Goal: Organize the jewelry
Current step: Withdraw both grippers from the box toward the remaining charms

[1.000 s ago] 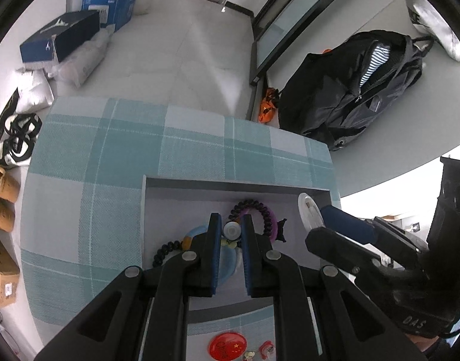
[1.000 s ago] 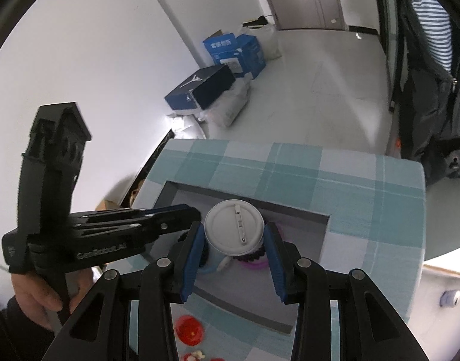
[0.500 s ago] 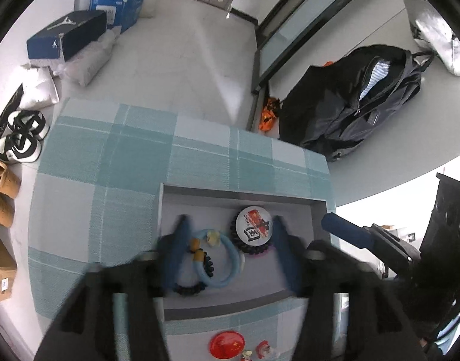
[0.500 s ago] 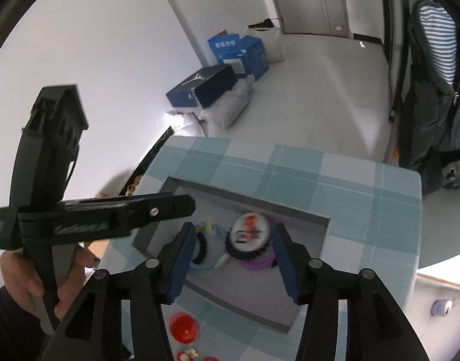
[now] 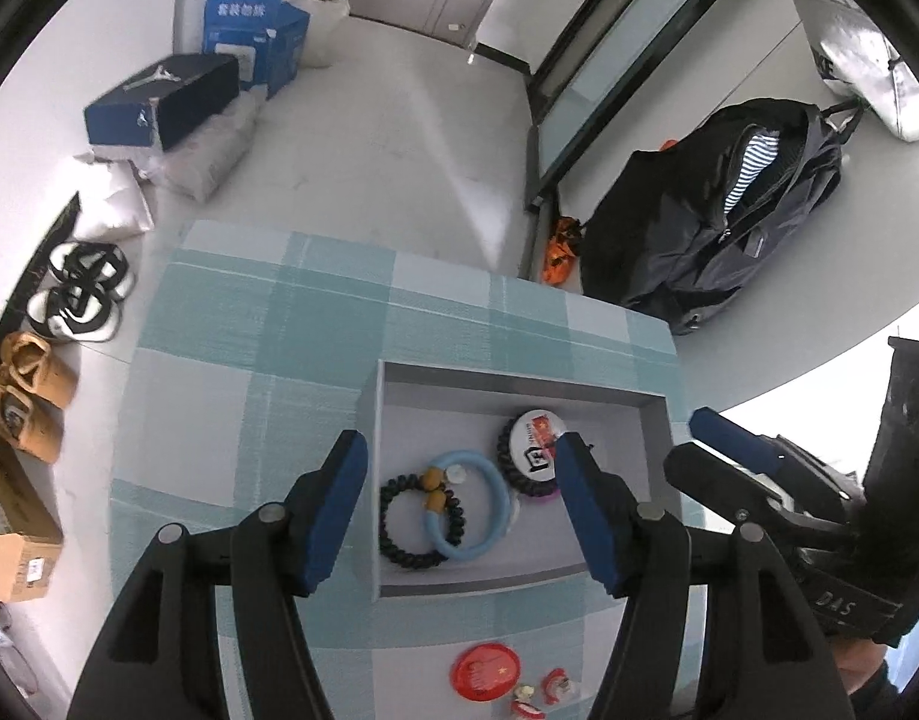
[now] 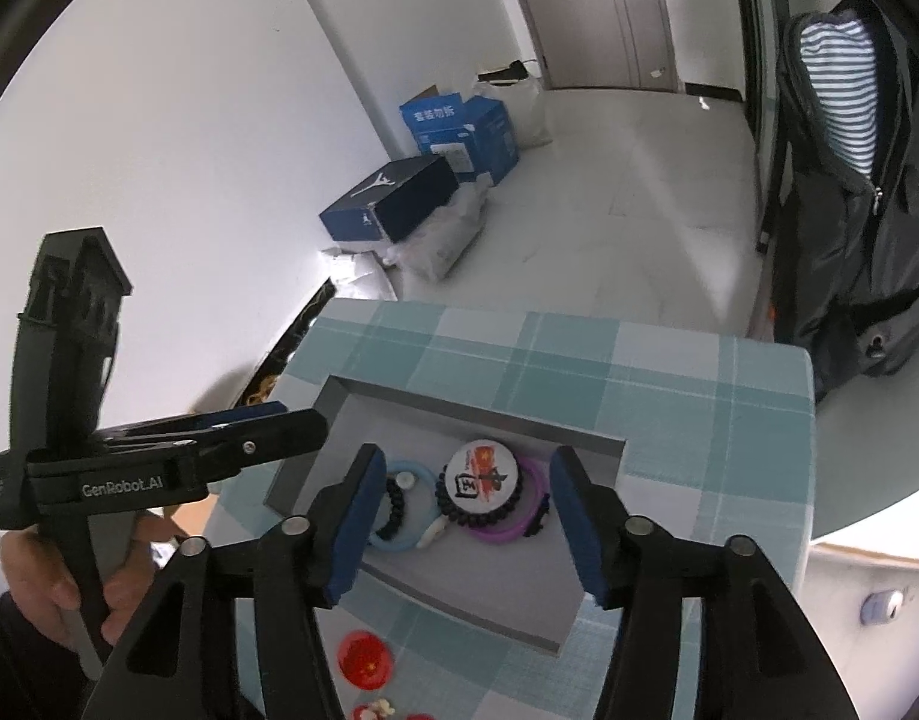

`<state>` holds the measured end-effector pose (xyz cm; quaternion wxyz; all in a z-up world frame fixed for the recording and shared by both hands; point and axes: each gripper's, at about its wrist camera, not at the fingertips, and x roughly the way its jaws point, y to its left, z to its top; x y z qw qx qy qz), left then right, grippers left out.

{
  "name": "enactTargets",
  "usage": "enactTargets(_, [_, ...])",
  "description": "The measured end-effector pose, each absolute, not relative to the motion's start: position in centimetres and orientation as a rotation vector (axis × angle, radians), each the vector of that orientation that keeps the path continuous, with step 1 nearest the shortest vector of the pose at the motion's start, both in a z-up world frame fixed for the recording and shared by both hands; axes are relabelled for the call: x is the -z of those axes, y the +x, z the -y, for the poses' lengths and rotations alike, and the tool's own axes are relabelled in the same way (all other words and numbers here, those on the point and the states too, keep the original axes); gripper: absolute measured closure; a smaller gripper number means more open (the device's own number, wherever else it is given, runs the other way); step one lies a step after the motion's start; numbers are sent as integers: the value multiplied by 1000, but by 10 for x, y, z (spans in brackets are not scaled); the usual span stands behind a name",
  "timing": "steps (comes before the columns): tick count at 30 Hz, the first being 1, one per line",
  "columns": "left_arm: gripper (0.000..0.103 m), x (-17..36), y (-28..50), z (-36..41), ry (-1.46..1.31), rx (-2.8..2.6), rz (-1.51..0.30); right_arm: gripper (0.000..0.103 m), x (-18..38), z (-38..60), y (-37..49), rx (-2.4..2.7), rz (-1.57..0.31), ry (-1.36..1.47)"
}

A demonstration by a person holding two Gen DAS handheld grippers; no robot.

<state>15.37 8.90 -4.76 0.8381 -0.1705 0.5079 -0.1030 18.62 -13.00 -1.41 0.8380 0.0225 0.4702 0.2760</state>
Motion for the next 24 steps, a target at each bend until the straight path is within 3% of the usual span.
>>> enactTargets(3, [43,45,148,-89,-331,202,-1065,41,12,129,183,-584,-980,39])
enactTargets(10, [43,38,131,-87,-239,167,-1016,18,6,128,166,-569,-929,-11])
enactTargets(20, [41,36,102,-75,-205,171,-989,5,-1,133,121,-551,-867,-59])
enactTargets(22, [39,37,93,-70,-181,158,-983,5,1,137,110,-523,-857,-97])
enactTargets(24, [25,38,84,-67,-176,149,-976,5,2,141,106,-504,-859,-107])
